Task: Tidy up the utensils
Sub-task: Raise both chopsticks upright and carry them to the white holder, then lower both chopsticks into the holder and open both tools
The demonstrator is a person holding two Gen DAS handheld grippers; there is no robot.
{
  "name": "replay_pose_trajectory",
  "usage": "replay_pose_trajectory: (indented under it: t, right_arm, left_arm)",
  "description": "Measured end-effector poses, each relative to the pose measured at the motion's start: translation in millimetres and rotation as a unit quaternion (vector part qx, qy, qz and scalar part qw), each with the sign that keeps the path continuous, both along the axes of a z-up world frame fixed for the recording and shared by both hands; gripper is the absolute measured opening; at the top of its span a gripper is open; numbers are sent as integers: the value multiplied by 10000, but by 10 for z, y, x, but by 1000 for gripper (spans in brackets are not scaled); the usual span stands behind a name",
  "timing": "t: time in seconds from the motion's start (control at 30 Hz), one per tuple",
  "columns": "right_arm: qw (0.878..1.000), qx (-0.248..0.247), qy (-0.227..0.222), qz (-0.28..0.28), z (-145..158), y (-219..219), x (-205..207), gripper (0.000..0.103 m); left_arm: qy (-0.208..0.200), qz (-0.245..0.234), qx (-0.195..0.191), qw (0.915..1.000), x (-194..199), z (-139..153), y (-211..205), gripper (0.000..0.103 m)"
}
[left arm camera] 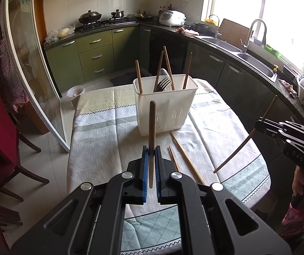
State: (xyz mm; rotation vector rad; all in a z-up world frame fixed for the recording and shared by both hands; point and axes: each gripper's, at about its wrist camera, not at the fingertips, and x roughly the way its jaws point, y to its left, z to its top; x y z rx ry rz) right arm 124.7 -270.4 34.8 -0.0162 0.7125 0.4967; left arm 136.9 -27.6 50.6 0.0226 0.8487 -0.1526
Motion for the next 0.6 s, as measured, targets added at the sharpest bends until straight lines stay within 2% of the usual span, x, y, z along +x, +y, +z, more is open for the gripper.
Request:
replay_pose_trajectory:
  t: [0.37,0.6]
  right_arm:
    - [9989,164,-404,159,679,176,210,6]
    - [9971,278,-707,104,1198,288,533,6]
  left_arm:
    - [-469,-235,-60,9986,268,652,-222,6]
    - [-1113,-202,-102,9935,496,1218,-304,6]
